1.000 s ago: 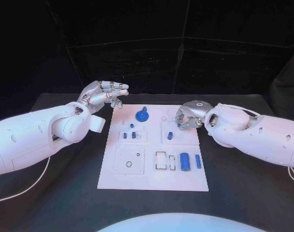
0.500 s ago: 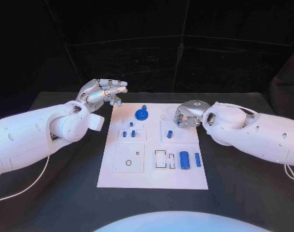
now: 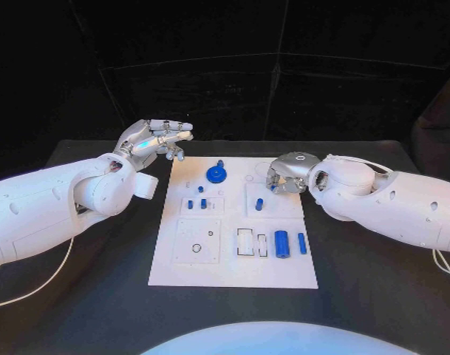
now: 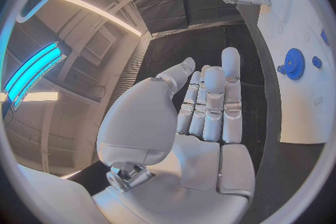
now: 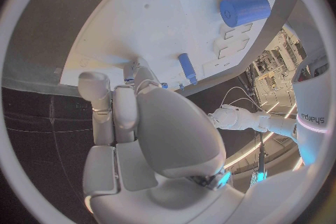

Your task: Assemble the parts on the task board

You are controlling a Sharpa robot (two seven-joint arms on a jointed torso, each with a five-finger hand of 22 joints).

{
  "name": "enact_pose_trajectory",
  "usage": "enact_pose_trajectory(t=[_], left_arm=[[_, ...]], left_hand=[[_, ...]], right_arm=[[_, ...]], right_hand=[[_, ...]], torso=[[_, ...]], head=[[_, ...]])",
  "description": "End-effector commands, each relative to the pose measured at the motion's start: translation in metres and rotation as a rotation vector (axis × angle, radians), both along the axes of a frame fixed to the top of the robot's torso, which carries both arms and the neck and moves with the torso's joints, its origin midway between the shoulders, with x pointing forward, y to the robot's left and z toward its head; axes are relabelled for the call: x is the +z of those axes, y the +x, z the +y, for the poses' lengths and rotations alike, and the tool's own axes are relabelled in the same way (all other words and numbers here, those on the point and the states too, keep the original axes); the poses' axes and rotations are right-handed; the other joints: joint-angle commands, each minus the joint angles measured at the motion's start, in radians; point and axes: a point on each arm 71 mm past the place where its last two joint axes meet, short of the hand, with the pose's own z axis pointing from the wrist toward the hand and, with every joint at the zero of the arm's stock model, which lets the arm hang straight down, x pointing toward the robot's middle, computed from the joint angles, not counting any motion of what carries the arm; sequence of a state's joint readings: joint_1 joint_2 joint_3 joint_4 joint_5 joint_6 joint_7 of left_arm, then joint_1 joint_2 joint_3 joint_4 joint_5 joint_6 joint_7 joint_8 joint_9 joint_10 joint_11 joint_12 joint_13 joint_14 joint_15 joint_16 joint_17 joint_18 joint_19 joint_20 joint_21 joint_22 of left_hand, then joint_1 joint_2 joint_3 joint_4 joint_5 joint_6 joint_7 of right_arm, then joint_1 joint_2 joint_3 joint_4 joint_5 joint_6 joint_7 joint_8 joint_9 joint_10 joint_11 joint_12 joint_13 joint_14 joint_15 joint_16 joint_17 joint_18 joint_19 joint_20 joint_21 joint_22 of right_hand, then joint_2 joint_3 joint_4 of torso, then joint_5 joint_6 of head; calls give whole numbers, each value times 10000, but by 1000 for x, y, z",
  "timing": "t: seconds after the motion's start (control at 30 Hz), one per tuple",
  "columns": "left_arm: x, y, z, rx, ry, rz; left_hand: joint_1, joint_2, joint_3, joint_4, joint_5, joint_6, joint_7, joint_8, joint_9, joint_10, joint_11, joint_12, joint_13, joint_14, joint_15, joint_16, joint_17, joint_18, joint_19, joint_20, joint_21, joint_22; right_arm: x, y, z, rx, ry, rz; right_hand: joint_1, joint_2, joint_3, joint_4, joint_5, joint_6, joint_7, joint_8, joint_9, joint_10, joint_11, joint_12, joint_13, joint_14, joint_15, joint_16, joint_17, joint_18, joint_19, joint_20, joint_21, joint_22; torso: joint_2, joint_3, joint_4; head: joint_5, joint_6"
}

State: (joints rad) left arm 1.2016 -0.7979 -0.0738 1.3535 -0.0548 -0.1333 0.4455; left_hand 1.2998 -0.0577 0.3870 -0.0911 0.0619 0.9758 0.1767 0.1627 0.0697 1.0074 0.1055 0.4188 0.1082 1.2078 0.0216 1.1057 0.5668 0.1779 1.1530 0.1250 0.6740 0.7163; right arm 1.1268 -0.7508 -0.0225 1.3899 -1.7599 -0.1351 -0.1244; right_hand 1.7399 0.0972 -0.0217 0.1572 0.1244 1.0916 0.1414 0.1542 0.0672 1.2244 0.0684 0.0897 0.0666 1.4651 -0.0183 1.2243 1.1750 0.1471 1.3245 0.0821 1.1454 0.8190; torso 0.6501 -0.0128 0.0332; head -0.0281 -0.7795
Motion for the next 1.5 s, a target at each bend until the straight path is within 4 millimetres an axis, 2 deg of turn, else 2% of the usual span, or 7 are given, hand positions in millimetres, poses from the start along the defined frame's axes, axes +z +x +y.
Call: enact_pose_trajectory(t=[0.03, 0.43, 0.47, 0.6, 0.67, 1.03, 1.5], left_arm=[[2, 0, 0, -50, -153, -86], [2, 1, 2, -11, -126, -70], [2, 1, 2, -13, -126, -69], [2, 1, 1, -34, -128, -58], [2, 1, 0, -47, -132, -54], [2, 0, -2, -90, -152, -61], [2, 0, -11, -246, -214, -62]], left_hand=[[43, 108, 41, -26, 43, 13, 49, 39, -13, -56, 4, 65, 11, -67, 9, -72, -17, 55, -77, -21, -37, -17], [55, 113, 50, -35, 44, 8, 55, 40, -14, -65, 8, 72, 11, -78, 11, -82, -42, 55, -78, -20, -44, -22], [55, 113, 50, -35, 44, 8, 55, 40, -14, -65, 8, 72, 11, -78, 11, -82, -42, 55, -78, -20, -44, -22], [55, 113, 50, -35, 44, 8, 55, 40, -14, -65, 8, 72, 11, -78, 11, -82, -42, 55, -78, -20, -44, -22], [59, 113, 54, -41, 43, 3, 59, 41, -15, -72, 12, 76, 10, -83, 12, -85, -51, 54, -78, -19, -48, -25], [63, 111, 57, -47, 42, -7, 69, 39, -17, -82, 18, 81, 10, -85, 15, -84, -51, 54, -79, -17, -53, -29], [63, 111, 57, -47, 42, -7, 69, 39, -17, -82, 18, 81, 10, -85, 15, -84, -51, 54, -79, -17, -53, -29]], right_arm=[[-1, -2, -1, -90, -28, -157], [17, -14, -2, -100, 1326, -1127], [19, -15, -3, -119, 1395, -1141], [24, -20, -6, -201, 1660, -1116], [28, -24, -6, -174, 1807, -1115], [55, -51, 32, 895, 3071, -1171], [39, -64, 95, 2302, 3353, -573]], right_hand=[[-73, -235, 379, -66, 1, 85, -4, -113, 3, 79, 8, -126, -7, 442, -19, 64, -31, -198, -14, 14, 125, 96], [-884, -1009, 2265, -254, -24, 272, 21, -481, 16, 144, 31, -263, 4, 406, 12, 203, -154, -213, -95, 50, 422, 418], [-1203, -1242, 2874, -352, -35, 330, 10, -553, 24, 154, 56, -263, 9, 398, 24, 251, -184, -205, -120, 49, 468, 460], [-1436, -1407, 3300, -447, -48, 365, 18, -600, 29, 161, 50, -263, 13, 389, 25, 272, -220, -211, -131, 60, 500, 493], [-1938, -1682, 4144, -689, -61, 429, 20, -681, 41, 184, 87, -248, 27, 374, 29, 329, -282, -216, -148, 68, 565, 559], [-2315, -1854, 4713, -986, -19, 469, 50, -732, 50, 182, 49, -261, 30, 370, 44, 398, -313, -229, -129, 67, 648, 671], [-2477, -1892, 4923, -1114, 27, 456, 66, -764, 48, 150, 64, -270, 27, 362, 53, 407, -356, -230, -130, 67, 671, 693]], torso=[[-5, 1, -3], [-17, -20, 9], [-21, -24, 11], [1, -39, 10], [1, -37, 17], [-1, -28, 31], [6, -27, 3]], head=[[19, -9], [-28, 45], [-31, 44], [-12, 53], [6, 37], [132, 29], [695, -213]])
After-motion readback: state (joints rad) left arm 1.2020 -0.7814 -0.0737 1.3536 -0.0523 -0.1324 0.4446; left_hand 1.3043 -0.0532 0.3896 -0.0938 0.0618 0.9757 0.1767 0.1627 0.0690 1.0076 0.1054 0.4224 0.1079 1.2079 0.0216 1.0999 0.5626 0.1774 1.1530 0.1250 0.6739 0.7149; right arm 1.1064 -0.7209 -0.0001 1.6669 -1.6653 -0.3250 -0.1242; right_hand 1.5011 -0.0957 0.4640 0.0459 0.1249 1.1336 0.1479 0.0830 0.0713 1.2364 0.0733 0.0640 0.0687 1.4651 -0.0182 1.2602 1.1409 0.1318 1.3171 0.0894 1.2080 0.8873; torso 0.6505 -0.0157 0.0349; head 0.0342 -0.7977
